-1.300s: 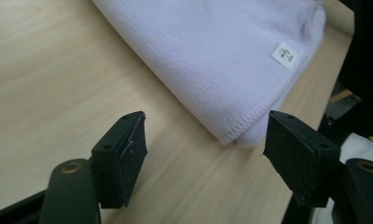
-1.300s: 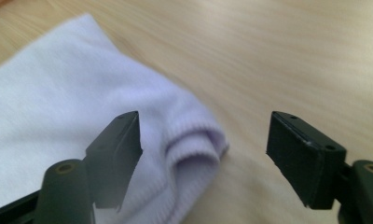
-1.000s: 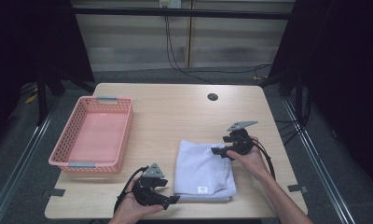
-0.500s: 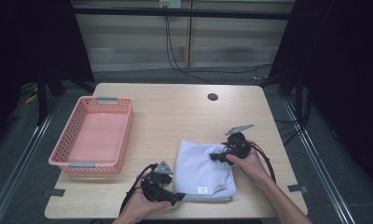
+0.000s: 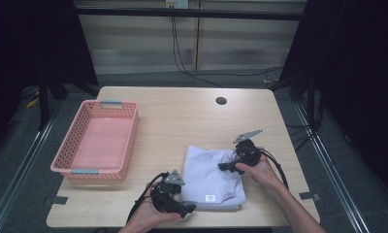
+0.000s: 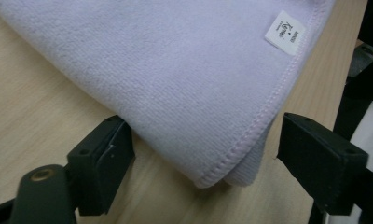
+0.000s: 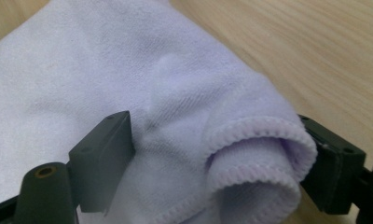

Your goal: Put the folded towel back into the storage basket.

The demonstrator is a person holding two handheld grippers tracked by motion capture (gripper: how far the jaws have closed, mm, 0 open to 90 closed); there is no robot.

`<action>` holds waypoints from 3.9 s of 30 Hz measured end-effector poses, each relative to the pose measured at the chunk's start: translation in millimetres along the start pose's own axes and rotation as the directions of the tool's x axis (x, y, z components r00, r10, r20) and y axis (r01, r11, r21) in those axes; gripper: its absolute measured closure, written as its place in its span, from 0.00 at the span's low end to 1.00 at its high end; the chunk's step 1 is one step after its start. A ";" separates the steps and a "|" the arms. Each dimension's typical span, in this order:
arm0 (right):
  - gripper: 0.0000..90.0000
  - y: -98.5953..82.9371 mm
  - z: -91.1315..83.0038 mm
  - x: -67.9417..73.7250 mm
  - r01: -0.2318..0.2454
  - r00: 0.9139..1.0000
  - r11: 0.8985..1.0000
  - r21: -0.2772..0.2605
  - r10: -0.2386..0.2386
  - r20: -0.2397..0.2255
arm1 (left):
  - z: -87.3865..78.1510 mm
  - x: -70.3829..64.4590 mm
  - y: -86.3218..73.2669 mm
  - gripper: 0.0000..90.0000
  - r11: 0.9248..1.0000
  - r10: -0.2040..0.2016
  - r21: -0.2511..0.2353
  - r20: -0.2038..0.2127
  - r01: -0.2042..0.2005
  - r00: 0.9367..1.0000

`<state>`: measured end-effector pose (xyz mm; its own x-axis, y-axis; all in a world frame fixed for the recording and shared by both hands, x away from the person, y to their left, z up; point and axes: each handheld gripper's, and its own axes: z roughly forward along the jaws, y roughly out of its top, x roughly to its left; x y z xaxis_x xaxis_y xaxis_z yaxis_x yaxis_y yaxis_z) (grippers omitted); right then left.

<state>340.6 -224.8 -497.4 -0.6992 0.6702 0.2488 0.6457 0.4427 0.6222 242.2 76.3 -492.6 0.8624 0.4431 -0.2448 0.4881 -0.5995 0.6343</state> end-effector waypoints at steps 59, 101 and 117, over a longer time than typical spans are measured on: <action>0.77 37.4 -37.9 2.7 -0.067 0.997 0.987 -0.146 0.059 -0.056 | -50.8 23.1 44.7 0.83 0.985 0.003 -0.170 0.103 0.014 0.995; 0.77 155.6 -16.2 39.2 0.031 0.988 0.975 -0.222 -0.063 -0.140 | -151.5 69.7 26.8 0.83 0.930 -0.097 -0.353 0.025 0.099 0.995; 0.77 203.2 -4.7 61.7 0.064 0.980 0.973 -0.221 -0.103 -0.169 | -187.9 83.2 14.0 0.83 0.906 -0.130 -0.408 -0.006 0.116 0.992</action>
<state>427.2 -96.3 -352.2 -0.8038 0.5109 0.3049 0.5156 0.3423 0.7855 295.5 229.9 -366.3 0.7909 0.5211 -0.3208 0.4874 -0.2194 0.8452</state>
